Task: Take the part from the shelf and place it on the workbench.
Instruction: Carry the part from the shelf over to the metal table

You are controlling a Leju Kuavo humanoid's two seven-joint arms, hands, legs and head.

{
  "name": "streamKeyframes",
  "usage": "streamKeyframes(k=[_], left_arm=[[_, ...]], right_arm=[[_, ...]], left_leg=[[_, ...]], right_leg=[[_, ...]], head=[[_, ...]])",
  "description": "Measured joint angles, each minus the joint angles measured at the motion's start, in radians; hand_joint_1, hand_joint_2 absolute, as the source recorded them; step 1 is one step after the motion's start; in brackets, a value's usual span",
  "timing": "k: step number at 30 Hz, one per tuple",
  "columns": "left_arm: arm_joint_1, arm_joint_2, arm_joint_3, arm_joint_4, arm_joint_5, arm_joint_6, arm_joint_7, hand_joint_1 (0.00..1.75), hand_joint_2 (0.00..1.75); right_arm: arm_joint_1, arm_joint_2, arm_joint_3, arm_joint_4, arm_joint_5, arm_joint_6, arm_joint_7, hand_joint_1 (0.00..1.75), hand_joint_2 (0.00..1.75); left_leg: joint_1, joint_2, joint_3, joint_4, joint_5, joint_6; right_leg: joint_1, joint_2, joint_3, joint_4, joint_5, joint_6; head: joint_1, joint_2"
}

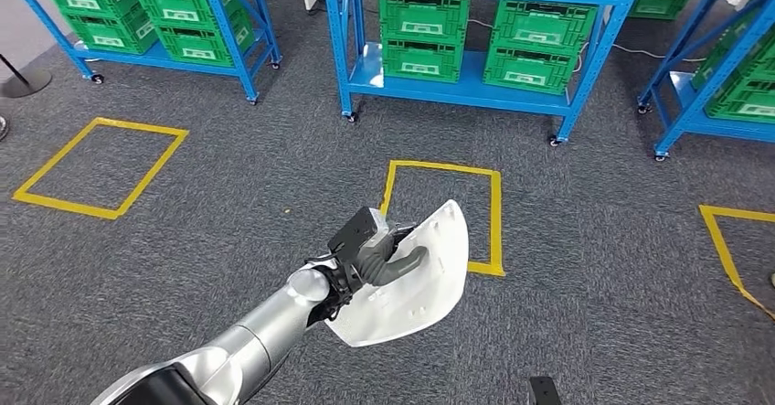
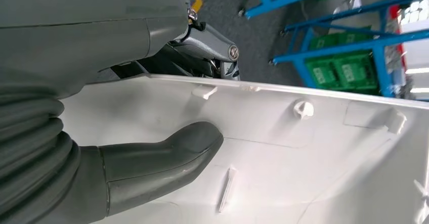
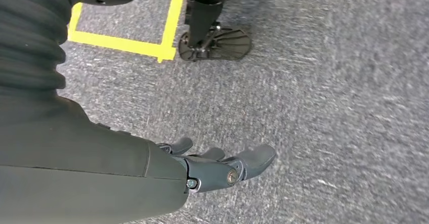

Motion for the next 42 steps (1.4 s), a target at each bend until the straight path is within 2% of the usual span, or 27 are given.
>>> streamKeyframes(k=[2, 3, 5, 7, 8, 10, 11, 13, 15, 17, 18, 19, 20, 22, 23, 25, 27, 28, 30, 32, 33, 34, 36, 38, 39, 41, 42], left_arm=[[0.007, -0.001, 0.001, -0.024, -0.004, 0.005, -0.002, 1.75, 1.75], [0.010, -0.002, 0.002, -0.038, -0.005, 0.007, -0.002, 1.75, 1.75], [0.014, -0.003, 0.003, -0.071, -0.005, 0.011, 0.002, 1.75, 1.75], [0.018, -0.005, 0.007, -0.110, -0.005, 0.013, 0.009, 1.75, 1.75], [0.020, -0.006, 0.009, -0.128, -0.005, 0.014, 0.013, 1.75, 1.75], [0.029, -0.005, 0.015, -0.161, -0.005, 0.017, 0.021, 1.75, 1.75], [0.034, -0.004, 0.018, -0.174, -0.005, 0.018, 0.023, 1.75, 1.75], [0.040, -0.005, 0.022, -0.195, -0.004, 0.020, 0.027, 1.75, 1.75], [0.046, -0.007, 0.025, -0.210, -0.003, 0.021, 0.030, 1.75, 1.75], [0.055, -0.009, 0.029, -0.221, -0.003, 0.023, 0.033, 1.75, 1.75], [0.060, -0.008, 0.030, -0.227, -0.004, 0.025, 0.035, 1.75, 1.75], [0.063, -0.008, 0.031, -0.233, -0.003, 0.027, 0.036, 1.75, 1.75], [0.065, -0.008, 0.033, -0.241, -0.002, 0.028, 0.037, 1.75, 1.75], [0.066, -0.009, 0.040, -0.259, 0.004, 0.029, 0.037, 1.75, 1.75], [0.067, -0.009, 0.045, -0.267, 0.007, 0.029, 0.036, 1.75, 1.75], [0.074, -0.007, 0.054, -0.280, 0.010, 0.030, 0.036, 1.75, 1.75], [0.082, -0.003, 0.061, -0.291, 0.014, 0.031, 0.036, 1.75, 1.75], [0.084, -0.001, 0.065, -0.296, 0.015, 0.032, 0.036, 1.75, 1.75], [0.088, 0.001, 0.071, -0.305, 0.017, 0.035, 0.036, 1.75, 1.75], [0.095, 0.002, 0.076, -0.310, 0.018, 0.036, 0.035, 1.75, 1.75], [0.100, 0.003, 0.078, -0.313, 0.017, 0.036, 0.031, 1.75, 1.75], [0.106, 0.004, 0.079, -0.319, 0.013, 0.038, 0.023, 1.75, 1.75], [0.114, 0.005, 0.079, -0.337, -0.003, 0.049, -0.001, 1.75, 1.75], [0.119, 0.005, 0.079, -0.358, -0.015, 0.060, -0.015, 1.75, 1.75], [0.121, 0.005, 0.079, -0.365, -0.019, 0.062, -0.016, 1.75, 1.75], [0.127, 0.008, 0.079, -0.372, -0.027, 0.058, -0.016, 1.75, 1.75], [0.129, 0.010, 0.079, -0.373, -0.031, 0.056, -0.016, 1.75, 1.75]], right_arm=[[0.003, 0.000, 0.000, 0.000, -0.001, -0.001, 0.002, 0.00, 1.75], [0.004, 0.001, 0.000, 0.000, -0.001, -0.001, 0.004, 0.00, 1.75], [0.004, 0.001, 0.000, 0.000, 0.001, -0.002, 0.009, 0.00, 1.75], [0.003, 0.001, 0.000, 0.000, 0.004, -0.003, 0.013, 0.00, 1.75], [0.003, 0.001, 0.000, 0.000, 0.006, -0.003, 0.014, 0.00, 1.75], [0.001, 0.002, 0.000, 0.000, 0.009, -0.004, 0.014, 0.00, 1.75], [-0.001, 0.002, 0.000, 0.000, 0.010, -0.003, 0.013, 0.00, 1.75], [-0.005, 0.002, 0.000, 0.000, 0.014, -0.003, 0.011, 0.00, 1.75], [-0.006, 0.003, 0.000, 0.000, 0.017, -0.002, 0.011, 0.00, 1.75], [-0.004, 0.003, 0.000, 0.000, 0.016, -0.002, 0.012, 0.00, 1.75], [-0.004, 0.003, 0.000, 0.000, 0.015, -0.002, 0.011, 0.00, 1.75], [-0.004, 0.003, 0.000, 0.000, 0.014, -0.001, 0.010, 0.00, 1.75], [-0.005, 0.003, 0.000, 0.000, 0.013, -0.001, 0.009, 0.00, 1.75], [-0.007, 0.003, 0.000, 0.000, 0.012, 0.000, 0.009, 0.00, 1.75], [-0.008, 0.004, 0.000, 0.000, 0.014, 0.002, 0.009, 0.00, 1.75], [-0.009, 0.008, 0.001, 0.000, 0.019, 0.004, 0.011, 0.00, 1.75], [-0.011, 0.013, 0.001, 0.000, 0.022, 0.006, 0.012, 0.00, 1.75], [-0.013, 0.016, 0.001, 0.000, 0.023, 0.007, 0.012, 0.00, 1.75], [-0.013, 0.017, 0.001, 0.000, 0.025, 0.008, 0.014, 0.00, 1.75], [-0.013, 0.017, 0.001, 0.000, 0.027, 0.008, 0.017, 0.00, 1.75], [-0.013, 0.018, 0.001, 0.000, 0.028, 0.008, 0.018, 0.00, 1.75], [-0.014, 0.018, 0.001, 0.000, 0.030, 0.008, 0.019, 0.00, 1.75], [-0.015, 0.019, 0.001, 0.000, 0.036, 0.011, 0.019, 0.00, 1.75], [-0.016, 0.019, 0.001, 0.000, 0.041, 0.013, 0.019, 0.00, 1.75], [-0.018, 0.019, 0.001, 0.000, 0.041, 0.013, 0.020, 0.00, 1.75], [-0.021, 0.021, 0.001, 0.000, 0.041, 0.013, 0.022, 0.00, 1.75], [-0.023, 0.022, 0.001, 0.000, 0.041, 0.013, 0.023, 0.00, 1.75]], left_leg=[[0.009, 0.007, -0.017, 0.075, -0.025, -0.012], [0.013, 0.011, 0.002, 0.060, -0.011, -0.016], [0.018, 0.037, 0.086, -0.069, 0.036, -0.022], [0.012, 0.068, 0.150, -0.172, 0.060, -0.013], [0.007, 0.075, 0.157, -0.188, 0.058, -0.003], [0.003, 0.058, 0.150, -0.192, 0.061, 0.019], [0.005, 0.047, 0.148, -0.196, 0.062, 0.028], [0.009, 0.025, 0.144, -0.202, 0.072, 0.043], [0.007, 0.002, 0.137, -0.203, 0.078, 0.054], [0.002, -0.025, 0.131, -0.201, 0.082, 0.058], [-0.001, -0.040, 0.130, -0.199, 0.083, 0.059], [-0.002, -0.054, 0.129, -0.196, 0.085, 0.059], [-0.003, -0.068, 0.127, -0.193, 0.085, 0.058], [-0.006, -0.092, 0.121, -0.187, 0.088, 0.051], [-0.006, -0.102, 0.117, -0.186, 0.090, 0.045], [-0.005, -0.122, 0.109, -0.191, 0.097, 0.032], [-0.008, -0.098, 0.098, -0.178, 0.090, 0.021], [-0.010, -0.070, 0.083, -0.149, 0.072, 0.017], [-0.007, -0.013, 0.031, -0.033, 0.008, 0.007], [0.000, 0.003, -0.018, 0.077, -0.035, -0.001], [0.003, 0.007, -0.019, 0.086, -0.031, -0.004], [0.005, 0.013, 0.001, 0.053, -0.009, -0.004], [0.002, 0.051, 0.078, -0.088, 0.047, 0.000], [-0.005, 0.083, 0.130, -0.184, 0.072, 0.014], [-0.009, 0.085, 0.136, -0.198, 0.072, 0.021], [-0.010, 0.057, 0.135, -0.202, 0.079, 0.035], [-0.008, 0.045, 0.137, -0.207, 0.082, 0.041]], right_leg=[[-0.003, -0.020, -0.011, 0.002, 0.006, 0.004], [-0.005, -0.030, -0.014, 0.004, 0.008, 0.006], [-0.011, -0.050, -0.018, 0.009, 0.009, 0.014], [-0.011, -0.067, -0.018, 0.012, 0.009, 0.028], [-0.009, -0.075, -0.018, 0.012, 0.009, 0.035], [-0.007, -0.092, -0.015, 0.009, 0.011, 0.049], [-0.009, -0.086, -0.015, 0.012, 0.007, 0.056], [-0.011, -0.044, -0.036, 0.059, -0.028, 0.062], [-0.007, 0.003, -0.097, 0.186, -0.093, 0.059], [0.001, 0.014, -0.151, 0.292, -0.124, 0.052], [0.003, 0.015, -0.154, 0.293, -0.110, 0.047], [0.005, 0.021, -0.136, 0.252, -0.078, 0.042], [0.007, 0.037, -0.104, 0.182, -0.041, 0.035], [0.007, 0.076, -0.049, 0.063, 0.003, 0.028], [0.008, 0.086, -0.038, 0.036, 0.008, 0.026], [0.008, 0.073, -0.038, 0.028, 0.010, 0.019], [0.004, 0.051, -0.036, 0.020, 0.018, 0.007], [0.001, 0.038, -0.034, 0.016, 0.021, 0.001], [0.002, 0.013, -0.035, 0.013, 0.022, -0.005], [0.002, -0.016, -0.036, 0.014, 0.022, -0.005], [0.002, -0.031, -0.036, 0.014, 0.021, -0.004], [0.002, -0.045, -0.035, 0.014, 0.020, -0.003], [0.003, -0.070, -0.031, 0.015, 0.016, 0.003], [0.009, -0.091, -0.027, 0.016, 0.011, 0.013], [0.011, -0.102, -0.025, 0.015, 0.010, 0.019], [0.011, -0.119, -0.019, 0.011, 0.009, 0.030], [0.008, -0.109, -0.018, 0.014, 0.004, 0.036]], head=[[0.000, 0.000], [0.000, 0.000], [0.000, 0.000], [0.000, 0.000], [0.000, 0.000], [0.002, 0.000], [0.002, 0.000], [0.004, 0.000], [0.007, 0.000], [0.008, 0.000], [0.008, 0.000], [0.008, 0.000], [0.008, 0.000], [0.008, 0.000], [0.008, 0.000], [0.007, 0.000], [0.006, 0.000], [0.004, 0.000], [0.000, 0.000], [0.000, 0.000], [0.000, 0.000], [0.000, 0.000], [0.000, 0.000], [0.000, 0.000], [0.001, 0.000], [0.001, 0.000], [0.001, 0.000]])
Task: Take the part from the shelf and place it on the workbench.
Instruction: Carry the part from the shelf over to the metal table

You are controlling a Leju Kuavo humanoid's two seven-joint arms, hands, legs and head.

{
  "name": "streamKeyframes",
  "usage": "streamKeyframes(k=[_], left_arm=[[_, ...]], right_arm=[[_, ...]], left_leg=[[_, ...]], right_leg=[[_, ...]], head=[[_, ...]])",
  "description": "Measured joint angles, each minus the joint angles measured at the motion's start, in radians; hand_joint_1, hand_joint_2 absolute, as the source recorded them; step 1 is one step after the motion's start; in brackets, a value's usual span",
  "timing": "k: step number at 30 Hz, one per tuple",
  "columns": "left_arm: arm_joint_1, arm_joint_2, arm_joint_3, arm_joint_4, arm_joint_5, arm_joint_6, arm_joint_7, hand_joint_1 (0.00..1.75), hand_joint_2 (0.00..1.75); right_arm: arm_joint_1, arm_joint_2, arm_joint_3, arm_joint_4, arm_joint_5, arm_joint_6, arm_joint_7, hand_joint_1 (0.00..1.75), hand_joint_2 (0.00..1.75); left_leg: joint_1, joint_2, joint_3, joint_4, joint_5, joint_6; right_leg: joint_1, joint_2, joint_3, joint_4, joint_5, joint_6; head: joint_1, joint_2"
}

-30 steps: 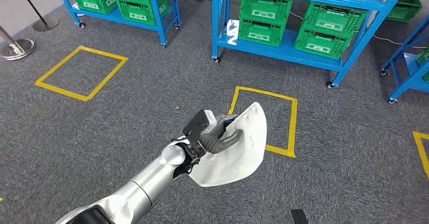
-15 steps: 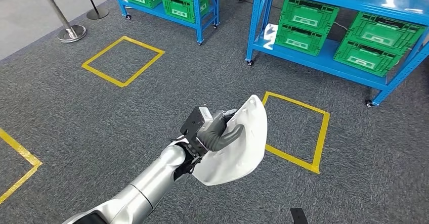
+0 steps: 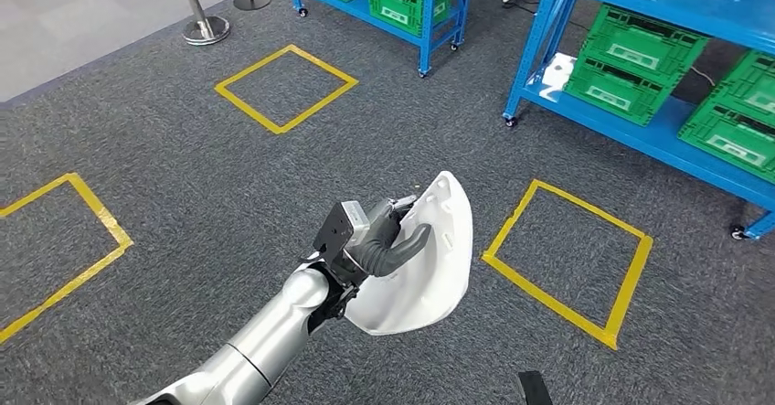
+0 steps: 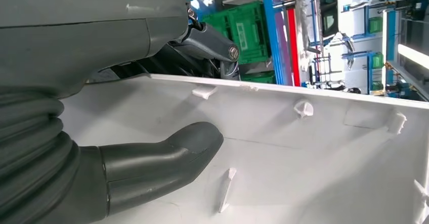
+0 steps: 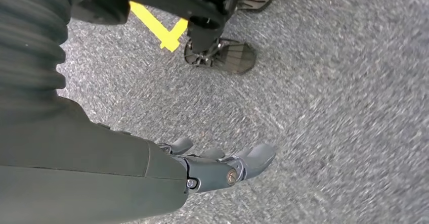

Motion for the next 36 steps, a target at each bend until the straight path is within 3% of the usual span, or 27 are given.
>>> streamKeyframes(k=[2, 3, 5, 6, 8, 10, 12, 14, 15, 17, 19, 20, 21, 22, 23, 25, 27, 29, 30, 32, 34, 36], left_arm=[[-0.002, 0.000, 0.000, -0.002, -0.004, -0.005, -0.001, 1.75, 1.75], [-0.003, -0.001, 0.000, -0.001, -0.005, -0.008, -0.002, 1.75, 1.75], [-0.004, -0.002, 0.000, 0.003, -0.003, -0.020, -0.001, 1.75, 1.75], [-0.003, -0.002, 0.000, 0.006, -0.002, -0.027, -0.001, 1.75, 1.75], [-0.004, -0.002, 0.000, 0.009, -0.006, -0.032, -0.003, 1.75, 1.75], [-0.005, -0.004, 0.000, 0.010, -0.014, -0.029, -0.001, 1.75, 1.75], [-0.007, -0.007, 0.000, 0.010, -0.014, -0.029, 0.003, 1.75, 1.75], [-0.007, -0.008, 0.000, 0.010, -0.010, -0.032, 0.001, 1.75, 1.75], [-0.007, -0.008, 0.000, 0.008, -0.009, -0.030, -0.002, 1.75, 1.75], [-0.007, -0.007, 0.000, 0.000, -0.015, -0.018, -0.006, 1.75, 1.75], [-0.006, -0.008, -0.001, -0.011, -0.024, -0.007, -0.008, 1.75, 1.75], [-0.004, -0.008, -0.001, -0.015, -0.026, -0.004, -0.008, 1.75, 1.75], [-0.001, -0.008, -0.001, -0.016, -0.027, -0.002, -0.008, 1.75, 1.75], [0.001, -0.008, -0.001, -0.018, -0.027, -0.001, -0.008, 1.75, 1.75], [0.004, -0.008, -0.001, -0.022, -0.027, 0.000, -0.008, 1.75, 1.75], [0.005, -0.008, -0.002, -0.034, -0.027, 0.000, -0.006, 1.75, 1.75], [0.006, -0.010, -0.002, -0.044, -0.027, -0.003, -0.002, 1.75, 1.75], [0.007, -0.012, -0.002, -0.048, -0.030, -0.011, 0.002, 1.75, 1.75], [0.007, -0.012, -0.002, -0.049, -0.032, -0.016, 0.002, 1.75, 1.75], [0.005, -0.016, -0.002, -0.051, -0.035, -0.028, 0.001, 1.75, 1.75], [0.002, -0.025, -0.005, -0.049, -0.035, -0.037, 0.000, 1.75, 1.75], [0.003, -0.031, -0.010, -0.043, -0.036, -0.041, 0.001, 1.75, 1.75]], right_arm=[[-0.005, 0.001, 0.000, 0.000, 0.000, 0.000, -0.003, 0.00, 1.75], [-0.006, 0.001, 0.000, 0.000, -0.001, 0.001, -0.004, 0.00, 1.75], [-0.003, 0.001, 0.000, 0.000, -0.002, 0.000, -0.004, 0.00, 1.75], [0.001, 0.001, 0.000, 0.000, -0.003, 0.000, -0.004, 0.00, 1.75], [0.006, 0.001, 0.000, 0.000, -0.002, -0.001, -0.004, 0.00, 1.75], [0.007, 0.000, 0.000, 0.000, -0.001, -0.002, -0.005, 0.00, 1.75], [0.006, 0.000, 0.000, 0.000, 0.000, -0.003, -0.004, 0.00, 1.75], [0.007, 0.000, -0.001, 0.000, -0.001, 0.001, -0.006, 0.00, 1.75], [0.006, 0.001, -0.001, 0.000, -0.002, 0.004, -0.008, 0.00, 1.75], [0.006, 0.002, -0.002, 0.000, -0.002, 0.005, -0.012, 0.00, 1.75], [0.007, 0.001, -0.002, 0.000, 0.001, 0.004, -0.008, 0.00, 1.75], [0.008, 0.001, -0.002, 0.000, 0.004, 0.003, -0.005, 0.00, 1.75], [0.009, 0.000, -0.002, 0.000, 0.007, 0.004, -0.002, 0.00, 1.75], [0.009, 0.000, -0.002, 0.000, 0.011, 0.006, -0.001, 0.00, 1.75], [0.009, 0.001, -0.002, 0.000, 0.016, 0.008, -0.001, 0.00, 1.75], [0.008, 0.001, -0.002, 0.000, 0.021, 0.009, 0.001, 0.00, 1.75], [0.007, 0.000, -0.003, 0.000, 0.019, 0.004, 0.003, 0.00, 1.75], [0.005, 0.001, -0.004, 0.000, 0.013, 0.000, -0.003, 0.00, 1.75], [0.004, 0.002, -0.005, 0.000, 0.009, -0.001, -0.009, 0.00, 1.75], [0.004, 0.004, -0.011, -0.001, 0.001, -0.006, -0.022, 0.00, 1.75], [0.011, 0.005, -0.018, 0.000, -0.003, -0.009, -0.029, 0.00, 1.75], [0.024, 0.005, -0.021, 0.000, -0.003, -0.010, -0.029, 0.00, 1.75]], left_leg=[[0.006, -0.023, 0.005, -0.009, 0.007, 0.010], [0.007, -0.035, 0.004, -0.010, 0.008, 0.014], [0.005, -0.061, 0.002, -0.008, 0.009, 0.018], [0.004, -0.077, 0.002, -0.005, 0.009, 0.019], [0.004, -0.108, 0.000, 0.002, 0.007, 0.017], [0.005, -0.133, -0.003, 0.011, 0.005, 0.011], [0.006, -0.154, -0.011, 0.015, 0.005, -0.001], [0.008, -0.173, -0.019, 0.012, 0.010, -0.015], [0.007, -0.165, -0.024, 0.016, 0.009, -0.021], [0.004, -0.111, -0.056, 0.075, -0.025, -0.029], [0.006, -0.055, -0.118, 0.202, -0.088, -0.035], [0.009, -0.045, -0.147, 0.263, -0.110, -0.038], [0.012, -0.041, -0.162, 0.294, -0.114, -0.040], [0.014, -0.038, -0.158, 0.288, -0.102, -0.042], [0.016, -0.030, -0.133, 0.244, -0.074, -0.042], [0.014, 0.016, -0.055, 0.104, -0.020, -0.040], [0.008, 0.046, -0.011, 0.024, 0.000, -0.028], [0.005, 0.025, -0.012, 0.016, 0.002, -0.014], [0.006, 0.012, -0.012, 0.012, 0.005, -0.008], [0.011, -0.015, -0.010, 0.006, 0.011, 0.005], [0.013, -0.041, -0.011, 0.004, 0.014, 0.013], [0.010, -0.073, -0.013, 0.006, 0.015, 0.017]], right_leg=[[-0.004, 0.059, -0.023, 0.054, -0.034, 0.007], [-0.005, 0.093, -0.051, 0.112, -0.061, 0.009], [-0.003, 0.120, -0.117, 0.234, -0.103, 0.010], [-0.003, 0.123, -0.136, 0.260, -0.099, 0.010], [-0.004, 0.131, -0.118, 0.201, -0.041, 0.008], [-0.007, 0.167, -0.066, 0.078, 0.014, 0.005], [-0.008, 0.196, -0.039, 0.019, 0.025, 0.001], [-0.008, 0.185, -0.036, 0.013, 0.025, -0.009], [-0.009, 0.174, -0.033, 0.010, 0.028, -0.016], [-0.011, 0.148, -0.028, 0.002, 0.032, -0.030], [-0.007, 0.119, -0.027, 0.000, 0.032, -0.038], [-0.007, 0.104, -0.027, 0.001, 0.031, -0.038], [-0.006, 0.089, -0.027, 0.001, 0.030, -0.038], [-0.006, 0.075, -0.026, 0.002, 0.029, -0.037], [-0.006, 0.061, -0.025, 0.003, 0.027, -0.035], [-0.004, 0.036, -0.021, 0.006, 0.020, -0.027], [0.002, 0.015, -0.016, 0.007, 0.015, -0.016], [0.004, -0.008, -0.009, 0.003, 0.013, -0.004], [0.001, -0.006, -0.006, 0.004, 0.010, 0.002], [-0.004, 0.045, -0.023, 0.048, -0.022, 0.012], [-0.005, 0.110, -0.083, 0.171, -0.082, 0.014], [-0.003, 0.126, -0.144, 0.282, -0.115, 0.013]], head=[[0.003, 0.000], [0.005, 0.000], [0.008, 0.000], [0.008, 0.000], [0.008, 0.000], [0.008, 0.000], [0.008, 0.000], [0.008, 0.000], [0.008, 0.000], [0.003, 0.000], [-0.001, 0.000], [-0.001, 0.000], [-0.001, 0.000], [-0.001, 0.000], [-0.002, 0.000], [-0.002, 0.000], [0.000, 0.000], [0.001, 0.000], [0.002, 0.000], [0.003, 0.000], [0.006, 0.000], [0.008, 0.000]])
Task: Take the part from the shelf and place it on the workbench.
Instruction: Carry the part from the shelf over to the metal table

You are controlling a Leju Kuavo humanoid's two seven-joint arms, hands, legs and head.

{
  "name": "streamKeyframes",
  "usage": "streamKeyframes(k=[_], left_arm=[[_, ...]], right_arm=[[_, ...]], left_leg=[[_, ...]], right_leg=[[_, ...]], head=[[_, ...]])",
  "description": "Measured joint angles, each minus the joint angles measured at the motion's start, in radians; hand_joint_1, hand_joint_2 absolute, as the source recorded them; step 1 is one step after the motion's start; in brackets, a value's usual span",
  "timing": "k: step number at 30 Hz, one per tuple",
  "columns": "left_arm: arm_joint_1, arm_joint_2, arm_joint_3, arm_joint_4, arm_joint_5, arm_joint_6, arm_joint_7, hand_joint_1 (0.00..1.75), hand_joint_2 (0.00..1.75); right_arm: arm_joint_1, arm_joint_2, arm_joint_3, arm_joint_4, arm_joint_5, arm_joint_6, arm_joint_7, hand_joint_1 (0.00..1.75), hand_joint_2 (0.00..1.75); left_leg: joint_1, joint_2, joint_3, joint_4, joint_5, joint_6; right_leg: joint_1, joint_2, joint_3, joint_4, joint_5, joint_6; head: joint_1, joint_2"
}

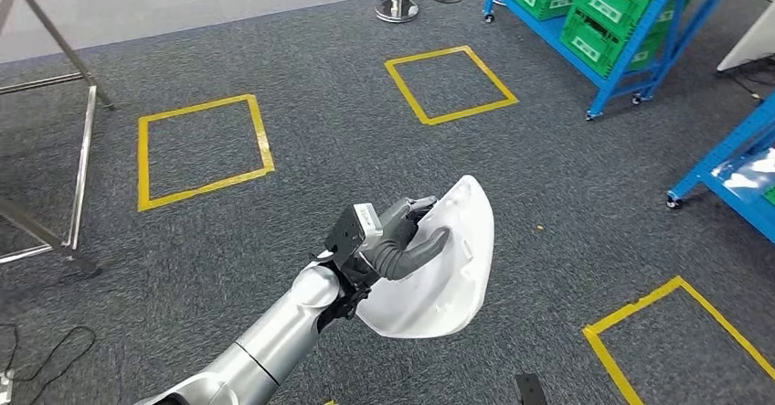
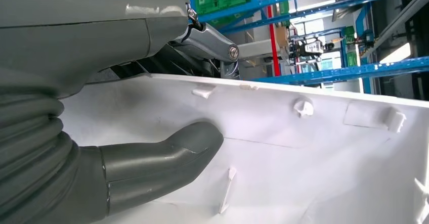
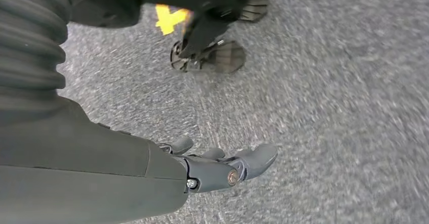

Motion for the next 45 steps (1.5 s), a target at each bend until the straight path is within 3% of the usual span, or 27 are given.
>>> streamKeyframes(k=[1, 4, 7, 8, 11, 13, 15, 17, 18, 19, 20, 23, 24, 26, 27, 28, 30, 31, 32, 33, 34, 35, 37, 39, 41, 43, 45], left_arm=[[0.001, -0.001, -0.002, 0.002, -0.001, 0.001, 0.001, 1.75, 1.75], [0.001, 0.000, -0.005, 0.004, -0.002, 0.006, 0.001, 1.75, 1.75], [0.001, -0.001, -0.005, 0.004, -0.002, 0.006, 0.001, 1.75, 1.75], [0.000, -0.001, -0.005, 0.003, -0.002, 0.007, 0.001, 1.75, 1.75], [-0.002, 0.009, -0.006, 0.001, 0.001, 0.027, 0.000, 1.75, 1.75], [-0.001, 0.019, -0.007, -0.003, 0.003, 0.046, 0.000, 1.75, 1.75], [0.002, 0.024, -0.007, -0.010, 0.006, 0.054, 0.002, 1.75, 1.75], [0.012, 0.031, -0.007, -0.019, 0.010, 0.057, 0.007, 1.75, 1.75], [0.018, 0.037, -0.007, -0.024, 0.012, 0.057, 0.010, 1.75, 1.75], [0.024, 0.042, -0.007, -0.029, 0.013, 0.057, 0.013, 1.75, 1.75], [0.027, 0.046, -0.007, -0.034, 0.013, 0.056, 0.014, 1.75, 1.75], [0.031, 0.050, -0.007, -0.053, 0.012, 0.048, 0.013, 1.75, 1.75], [0.031, 0.050, -0.007, -0.057, 0.011, 0.045, 0.012, 1.75, 1.75], [0.031, 0.050, -0.007, -0.062, 0.010, 0.043, 0.013, 1.75, 1.75], [0.029, 0.050, -0.007, -0.063, 0.009, 0.041, 0.014, 1.75, 1.75], [0.026, 0.048, -0.007, -0.064, 0.009, 0.039, 0.015, 1.75, 1.75], [0.015, 0.040, -0.007, -0.063, 0.008, 0.034, 0.017, 1.75, 1.75], [0.011, 0.036, -0.007, -0.061, 0.008, 0.030, 0.018, 1.75, 1.75], [0.009, 0.034, -0.007, -0.059, 0.008, 0.025, 0.019, 1.75, 1.75], [0.009, 0.033, -0.007, -0.056, 0.008, 0.020, 0.019, 1.75, 1.75], [0.008, 0.032, -0.007, -0.054, 0.007, 0.016, 0.019, 1.75, 1.75], [0.006, 0.030, -0.007, -0.051, 0.007, 0.012, 0.019, 1.75, 1.75], [0.000, 0.025, -0.007, -0.047, 0.007, 0.007, 0.018, 1.75, 1.75], [-0.006, 0.018, -0.007, -0.043, 0.004, 0.006, 0.015, 1.75, 1.75], [-0.010, 0.015, -0.007, -0.039, 0.002, 0.006, 0.012, 1.75, 1.75], [-0.013, 0.016, -0.007, -0.037, 0.002, 0.009, 0.010, 1.75, 1.75], [-0.019, 0.017, -0.007, -0.036, 0.002, 0.011, 0.009, 1.75, 1.75]], right_arm=[[0.005, 0.000, -0.001, 0.000, 0.002, 0.000, 0.002, 0.00, 1.75], [0.010, 0.000, -0.001, 0.000, 0.009, 0.000, 0.008, 0.00, 1.75], [0.010, 0.000, -0.001, 0.000, 0.010, 0.000, 0.009, 0.00, 1.75], [0.009, 0.000, -0.001, 0.000, 0.010, 0.000, 0.010, 0.00, 1.75], [0.004, 0.004, -0.002, 0.000, 0.022, 0.004, 0.017, 0.00, 1.75], [0.000, 0.008, -0.002, 0.000, 0.040, 0.010, 0.025, 0.00, 1.75], [-0.002, 0.008, -0.002, 0.000, 0.054, 0.016, 0.029, 0.00, 1.75], [-0.003, 0.008, -0.002, 0.000, 0.061, 0.016, 0.033, 0.00, 1.75], [-0.004, 0.008, -0.002, 0.000, 0.062, 0.015, 0.034, 0.00, 1.75], [-0.006, 0.009, -0.002, 0.000, 0.062, 0.013, 0.033, 0.00, 1.75], [-0.008, 0.009, -0.002, 0.000, 0.062, 0.012, 0.031, 0.00, 1.75], [-0.015, 0.009, -0.002, 0.000, 0.059, 0.008, 0.026, 0.00, 1.75], [-0.016, 0.009, -0.002, 0.000, 0.058, 0.007, 0.026, 0.00, 1.75], [-0.019, 0.009, -0.002, 0.000, 0.057, 0.006, 0.028, 0.00, 1.75], [-0.021, 0.009, -0.002, 0.000, 0.056, 0.004, 0.030, 0.00, 1.75], [-0.023, 0.008, -0.003, 0.000, 0.055, 0.002, 0.031, 0.00, 1.75], [-0.024, 0.007, -0.007, -0.001, 0.048, -0.003, 0.032, 0.00, 1.75], [-0.023, 0.007, -0.010, -0.001, 0.044, -0.004, 0.031, 0.00, 1.75], [-0.020, 0.007, -0.013, -0.001, 0.041, -0.005, 0.029, 0.00, 1.75], [-0.018, 0.006, -0.015, -0.001, 0.040, -0.004, 0.027, 0.00, 1.75], [-0.017, 0.006, -0.018, -0.001, 0.039, -0.002, 0.025, 0.00, 1.75], [-0.016, 0.006, -0.019, -0.001, 0.040, 0.001, 0.024, 0.00, 1.75], [-0.016, 0.006, -0.021, -0.001, 0.043, 0.005, 0.019, 0.00, 1.75], [-0.017, 0.007, -0.021, -0.001, 0.044, 0.006, 0.016, 0.00, 1.75], [-0.018, 0.008, -0.022, -0.001, 0.043, 0.004, 0.014, 0.00, 1.75], [-0.021, 0.009, -0.023, -0.001, 0.043, 0.002, 0.013, 0.00, 1.75], [-0.022, 0.009, -0.024, -0.001, 0.044, -0.002, 0.014, 0.00, 1.75]], left_leg=[[-0.001, -0.017, -0.001, 0.001, 0.001, 0.000], [-0.002, -0.050, -0.001, 0.005, 0.002, -0.002], [-0.002, -0.054, -0.001, 0.006, 0.002, -0.002], [-0.002, -0.059, -0.002, 0.007, 0.002, -0.005], [-0.004, -0.091, -0.014, 0.007, 0.008, -0.028], [-0.006, -0.055, -0.035, 0.036, -0.013, -0.044], [-0.007, 0.009, -0.088, 0.149, -0.079, -0.052], [-0.001, 0.029, -0.144, 0.268, -0.127, -0.058], [0.001, 0.032, -0.150, 0.285, -0.125, -0.060], [0.002, 0.036, -0.135, 0.261, -0.107, -0.061], [0.002, 0.049, -0.101, 0.199, -0.077, -0.060], [-0.004, 0.115, -0.003, 0.022, -0.016, -0.044], [-0.007, 0.120, 0.005, 0.007, -0.013, -0.037], [-0.008, 0.092, 0.006, 0.002, -0.007, -0.023], [-0.006, 0.078, 0.008, -0.003, -0.003, -0.016], [-0.003, 0.064, 0.010, -0.008, 0.001, -0.010], [0.002, 0.038, 0.012, -0.013, 0.007, -0.001], [0.002, 0.024, 0.010, -0.013, 0.008, 0.001], [0.002, 0.008, 0.009, -0.012, 0.008, 0.002], [0.002, -0.008, 0.008, -0.010, 0.008, 0.002], [0.002, -0.023, 0.007, -0.008, 0.008, 0.002], [0.002, -0.039, 0.007, -0.005, 0.008, 0.001], [0.003, -0.066, 0.004, 0.001, 0.007, -0.006], [0.003, -0.089, -0.002, 0.003, 0.008, -0.020], [0.004, -0.108, -0.009, -0.002, 0.014, -0.035], [0.002, -0.076, -0.023, 0.014, 0.005, -0.043], [0.000, -0.005, -0.066, 0.104, -0.047, -0.048]], right_leg=[[0.001, 0.002, -0.009, 0.007, 0.011, -0.003], [0.002, 0.010, 0.030, -0.095, 0.084, -0.011], [0.002, 0.013, 0.042, -0.121, 0.097, -0.011], [0.001, 0.031, 0.060, -0.159, 0.106, -0.012], [0.001, 0.054, 0.115, -0.274, 0.141, -0.026], [0.003, 0.019, 0.120, -0.283, 0.151, -0.045], [0.006, -0.008, 0.120, -0.286, 0.153, -0.055], [0.008, -0.037, 0.119, -0.285, 0.151, -0.058], [0.008, -0.052, 0.119, -0.285, 0.150, -0.058], [0.008, -0.065, 0.119, -0.284, 0.149, -0.057], [0.008, -0.079, 0.119, -0.283, 0.147, -0.055], [0.014, -0.116, 0.124, -0.277, 0.137, -0.041], [0.015, -0.127, 0.127, -0.277, 0.134, -0.035], [0.014, -0.150, 0.135, -0.280, 0.132, -0.023], [0.011, -0.140, 0.136, -0.276, 0.125, -0.016], [0.008, -0.115, 0.130, -0.256, 0.110, -0.010], [0.003, -0.038, 0.084, -0.153, 0.054, -0.001], [0.003, -0.014, 0.049, -0.083, 0.025, 0.001], [0.003, -0.004, 0.017, -0.025, 0.006, 0.002], [0.003, 0.000, 0.000, 0.001, 0.007, 0.002], [0.002, 0.003, 0.001, -0.012, 0.027, 0.001], [0.001, 0.008, 0.023, -0.063, 0.063, -0.001], [-0.002, 0.047, 0.086, -0.203, 0.124, -0.004], [-0.002, 0.076, 0.116, -0.272, 0.140, -0.009], [0.000, 0.061, 0.120, -0.277, 0.142, -0.020], [-0.002, 0.036, 0.125, -0.286, 0.150, -0.035], [-0.001, 0.008, 0.127, -0.291, 0.153, -0.047]], head=[[0.000, 0.000], [0.000, 0.000], [0.000, 0.000], [0.000, 0.000], [0.000, 0.000], [-0.002, 0.000], [-0.005, 0.000], [-0.006, 0.000], [-0.006, 0.000], [-0.006, 0.000], [-0.006, 0.000], [-0.005, 0.000], [-0.005, 0.000], [-0.005, 0.000], [-0.005, 0.000], [-0.004, 0.000], [0.000, 0.000], [0.002, 0.000], [0.003, 0.000], [0.004, 0.000], [0.004, 0.000], [0.004, 0.000], [0.004, 0.000], [0.004, 0.000], [0.004, 0.000], [0.001, 0.000], [-0.003, 0.000]])
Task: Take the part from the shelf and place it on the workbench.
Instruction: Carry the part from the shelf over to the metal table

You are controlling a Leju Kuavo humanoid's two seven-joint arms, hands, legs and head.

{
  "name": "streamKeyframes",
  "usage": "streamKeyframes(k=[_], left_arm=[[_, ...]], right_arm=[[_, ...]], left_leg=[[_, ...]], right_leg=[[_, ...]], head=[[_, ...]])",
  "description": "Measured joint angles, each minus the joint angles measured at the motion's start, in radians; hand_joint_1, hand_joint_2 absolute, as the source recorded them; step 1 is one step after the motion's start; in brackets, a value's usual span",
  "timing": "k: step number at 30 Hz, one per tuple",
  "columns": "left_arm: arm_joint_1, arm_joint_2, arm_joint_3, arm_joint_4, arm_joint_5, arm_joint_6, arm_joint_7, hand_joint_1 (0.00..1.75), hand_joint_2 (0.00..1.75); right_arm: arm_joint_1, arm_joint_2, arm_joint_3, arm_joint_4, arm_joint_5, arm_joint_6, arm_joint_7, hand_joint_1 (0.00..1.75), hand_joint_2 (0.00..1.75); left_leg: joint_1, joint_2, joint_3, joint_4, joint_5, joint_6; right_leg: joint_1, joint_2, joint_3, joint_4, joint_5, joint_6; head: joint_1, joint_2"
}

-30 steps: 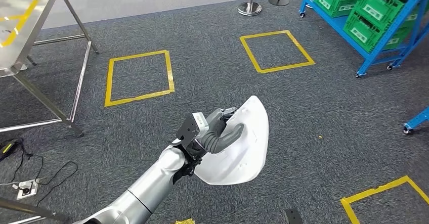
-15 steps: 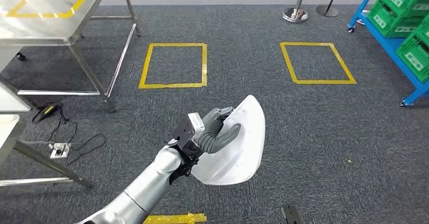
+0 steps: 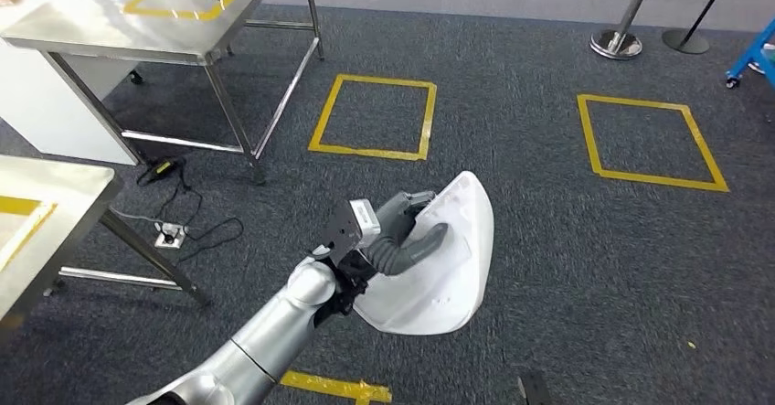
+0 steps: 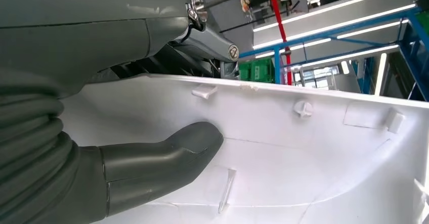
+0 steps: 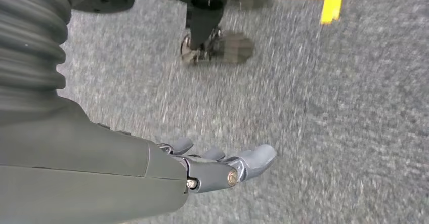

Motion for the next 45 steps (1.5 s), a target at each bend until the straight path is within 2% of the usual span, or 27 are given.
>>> streamKeyframes(k=[2, 3, 4, 5, 7, 9, 12, 14, 16, 18, 19, 21, 23, 25, 27, 28, 29, 31, 32, 34, 35, 36, 38, 40, 42, 43, 45], left_arm=[[-0.002, 0.002, 0.000, 0.002, 0.000, 0.002, 0.000, 1.75, 1.75], [-0.001, 0.003, 0.000, 0.003, 0.000, 0.003, 0.000, 1.75, 1.75], [0.000, 0.006, 0.000, 0.004, 0.000, 0.003, 0.002, 1.75, 1.75], [0.000, 0.007, 0.000, 0.004, 0.000, 0.003, 0.004, 1.75, 1.75], [-0.001, 0.009, 0.000, 0.004, 0.001, 0.003, 0.008, 1.75, 1.75], [-0.004, 0.008, 0.000, 0.005, 0.001, 0.001, 0.009, 1.75, 1.75], [-0.004, 0.010, 0.000, 0.008, 0.001, 0.000, 0.009, 1.75, 1.75], [-0.005, 0.010, 0.000, 0.009, 0.001, 0.000, 0.007, 1.75, 1.75], [-0.005, 0.008, -0.001, 0.009, 0.001, -0.001, 0.005, 1.75, 1.75], [-0.001, 0.006, -0.002, 0.010, 0.002, -0.002, 0.005, 1.75, 1.75], [0.001, 0.006, -0.002, 0.011, 0.001, -0.003, 0.005, 1.75, 1.75], [0.002, 0.006, -0.002, 0.011, 0.001, -0.003, 0.006, 1.75, 1.75], [0.001, 0.006, -0.003, 0.011, 0.001, -0.003, 0.006, 1.75, 1.75], [0.000, 0.005, -0.003, 0.011, 0.001, 0.000, 0.006, 1.75, 1.75], [0.000, 0.007, -0.003, 0.012, 0.001, 0.003, 0.006, 1.75, 1.75], [-0.001, 0.008, -0.003, 0.012, 0.001, 0.004, 0.005, 1.75, 1.75], [-0.001, 0.010, -0.003, 0.012, 0.001, 0.005, 0.005, 1.75, 1.75], [-0.002, 0.011, -0.003, 0.012, 0.001, 0.005, 0.005, 1.75, 1.75], [-0.002, 0.011, -0.004, 0.012, 0.000, 0.005, 0.006, 1.75, 1.75], [0.000, 0.011, -0.004, 0.015, -0.001, 0.005, 0.008, 1.75, 1.75], [0.000, 0.012, -0.004, 0.016, -0.001, 0.005, 0.010, 1.75, 1.75], [0.000, 0.012, -0.004, 0.017, -0.001, 0.005, 0.011, 1.75, 1.75], [-0.002, 0.012, -0.004, 0.016, -0.001, 0.004, 0.011, 1.75, 1.75], [-0.004, 0.011, -0.004, 0.015, -0.001, 0.003, 0.010, 1.75, 1.75], [-0.004, 0.013, -0.004, 0.014, -0.001, 0.003, 0.009, 1.75, 1.75], [-0.004, 0.015, -0.004, 0.013, -0.001, 0.003, 0.008, 1.75, 1.75], [-0.006, 0.015, -0.004, 0.009, -0.001, 0.004, 0.008, 1.75, 1.75]], right_arm=[[0.002, -0.001, -0.001, 0.000, 0.002, -0.002, 0.004, 0.00, 1.75], [0.003, -0.001, -0.002, 0.000, 0.004, -0.002, 0.007, 0.00, 1.75], [0.003, -0.001, -0.002, 0.000, 0.006, -0.002, 0.011, 0.00, 1.75], [0.002, -0.001, -0.002, 0.000, 0.009, -0.003, 0.014, 0.00, 1.75], [-0.001, 0.000, -0.002, 0.000, 0.010, -0.003, 0.017, 0.00, 1.75], [-0.004, 0.000, -0.002, 0.000, 0.012, -0.004, 0.017, 0.00, 1.75], [-0.010, 0.002, -0.002, 0.000, 0.016, -0.004, 0.016, 0.00, 1.75], [-0.012, 0.003, -0.002, -0.001, 0.016, -0.005, 0.015, 0.00, 1.75], [-0.010, 0.003, -0.003, -0.001, 0.016, -0.005, 0.014, 0.00, 1.75], [-0.004, 0.003, -0.004, -0.001, 0.017, -0.005, 0.016, 0.00, 1.75], [-0.002, 0.003, -0.004, -0.001, 0.018, -0.005, 0.016, 0.00, 1.75], [0.000, 0.003, -0.005, -0.001, 0.018, -0.004, 0.017, 0.00, 1.75], [0.000, 0.002, -0.006, -0.001, 0.018, -0.004, 0.016, 0.00, 1.75], [0.000, 0.002, -0.008, -0.001, 0.017, -0.004, 0.014, 0.00, 1.75], [0.001, 0.003, -0.010, -0.001, 0.016, -0.004, 0.012, 0.00, 1.75], [0.001, 0.004, -0.011, -0.001, 0.016, -0.004, 0.012, 0.00, 1.75], [0.001, 0.004, -0.012, -0.001, 0.017, -0.004, 0.011, 0.00, 1.75], [0.003, 0.003, -0.013, -0.001, 0.018, -0.004, 0.011, 0.00, 1.75], [0.005, 0.003, -0.014, -0.001, 0.018, -0.004, 0.011, 0.00, 1.75], [0.008, 0.002, -0.015, -0.001, 0.019, -0.004, 0.011, 0.00, 1.75], [0.007, 0.002, -0.015, -0.001, 0.020, -0.004, 0.011, 0.00, 1.75], [0.006, 0.002, -0.015, -0.001, 0.021, -0.004, 0.011, 0.00, 1.75], [0.002, 0.002, -0.015, -0.001, 0.022, -0.004, 0.012, 0.00, 1.75], [-0.001, 0.002, -0.016, -0.001, 0.026, -0.003, 0.012, 0.00, 1.75], [-0.006, 0.004, -0.016, -0.001, 0.034, 0.000, 0.014, 0.00, 1.75], [-0.010, 0.004, -0.016, -0.001, 0.037, 0.002, 0.016, 0.00, 1.75], [-0.016, 0.005, -0.016, -0.002, 0.044, 0.005, 0.020, 0.00, 1.75]], left_leg=[[0.002, 0.033, -0.062, 0.133, -0.059, -0.006], [0.003, 0.037, -0.079, 0.170, -0.068, -0.007], [0.003, 0.040, -0.078, 0.171, -0.058, -0.008], [0.003, 0.045, -0.055, 0.130, -0.032, -0.007], [-0.002, 0.085, 0.024, -0.009, 0.025, 0.000], [-0.008, 0.114, 0.067, -0.090, 0.044, 0.014], [-0.009, 0.085, 0.068, -0.101, 0.045, 0.032], [-0.002, 0.060, 0.071, -0.107, 0.049, 0.042], [0.002, 0.036, 0.071, -0.108, 0.051, 0.049], [0.002, 0.007, 0.069, -0.106, 0.051, 0.051], [0.002, -0.010, 0.069, -0.104, 0.051, 0.051], [0.003, -0.041, 0.069, -0.100, 0.051, 0.049], [0.004, -0.069, 0.065, -0.095, 0.052, 0.041], [0.006, -0.092, 0.058, -0.096, 0.058, 0.025], [0.008, -0.113, 0.050, -0.103, 0.066, 0.009], [0.006, -0.101, 0.045, -0.101, 0.064, 0.004], [0.004, -0.075, 0.034, -0.083, 0.051, 0.000], [0.001, 0.000, -0.013, 0.016, -0.007, -0.005], [0.002, 0.022, -0.045, 0.086, -0.039, -0.007], [0.004, 0.038, -0.082, 0.173, -0.066, -0.010], [0.004, 0.041, -0.072, 0.164, -0.052, -0.010], [0.004, 0.049, -0.042, 0.114, -0.025, -0.009], [-0.002, 0.094, 0.037, -0.022, 0.022, 0.001], [-0.009, 0.122, 0.073, -0.089, 0.033, 0.016], [-0.011, 0.101, 0.072, -0.093, 0.036, 0.029], [-0.009, 0.088, 0.072, -0.096, 0.039, 0.034], [-0.001, 0.063, 0.073, -0.102, 0.046, 0.045]], right_leg=[[0.003, -0.030, 0.000, 0.000, -0.002, -0.005], [0.004, -0.046, 0.000, 0.001, -0.003, -0.005], [0.004, -0.061, 0.001, 0.001, -0.005, -0.005], [0.004, -0.075, 0.002, 0.002, -0.007, -0.004], [0.007, -0.101, 0.007, 0.007, -0.015, 0.003], [0.012, -0.121, 0.011, 0.010, -0.023, 0.013], [0.012, -0.144, 0.019, 0.010, -0.031, 0.028], [0.007, -0.099, 0.005, 0.049, -0.059, 0.040], [0.003, -0.033, -0.052, 0.167, -0.117, 0.047], [0.003, -0.012, -0.116, 0.284, -0.153, 0.049], [0.003, -0.010, -0.127, 0.295, -0.142, 0.048], [0.001, 0.001, -0.094, 0.207, -0.074, 0.045], [-0.003, 0.048, -0.035, 0.076, -0.021, 0.042], [-0.004, 0.078, -0.011, 0.021, -0.012, 0.039], [-0.002, 0.058, -0.009, 0.015, -0.007, 0.028], [-0.003, 0.045, -0.008, 0.011, -0.003, 0.021], [-0.004, 0.031, -0.006, 0.007, 0.000, 0.013], [-0.001, 0.001, -0.005, 0.002, 0.002, 0.001], [0.001, -0.015, -0.006, 0.003, 0.001, -0.002], [0.004, -0.047, -0.007, 0.004, -0.001, -0.004], [0.005, -0.062, -0.007, 0.006, -0.002, -0.004], [0.005, -0.076, -0.006, 0.007, -0.004, -0.002], [0.008, -0.101, -0.003, 0.012, -0.010, 0.004], [0.013, -0.121, 0.001, 0.015, -0.015, 0.014], [0.014, -0.141, 0.005, 0.013, -0.016, 0.024], [0.012, -0.135, 0.007, 0.016, -0.020, 0.030], [0.006, -0.080, -0.012, 0.063, -0.052, 0.042]], head=[[-0.002, 0.000], [-0.002, 0.000], [-0.002, 0.000], [-0.002, 0.000], [-0.002, 0.000], [-0.001, 0.000], [0.000, 0.000], [0.001, 0.000], [0.003, 0.000], [0.005, 0.000], [0.005, 0.000], [0.005, 0.000], [0.004, 0.000], [0.004, 0.000], [0.005, 0.000], [0.003, 0.000], [0.001, 0.000], [-0.004, 0.000], [-0.005, 0.000], [-0.005, 0.000], [-0.005, 0.000], [-0.006, 0.000], [-0.005, 0.000], [-0.004, 0.000], [-0.004, 0.000], [-0.004, 0.000], [-0.002, 0.000]])
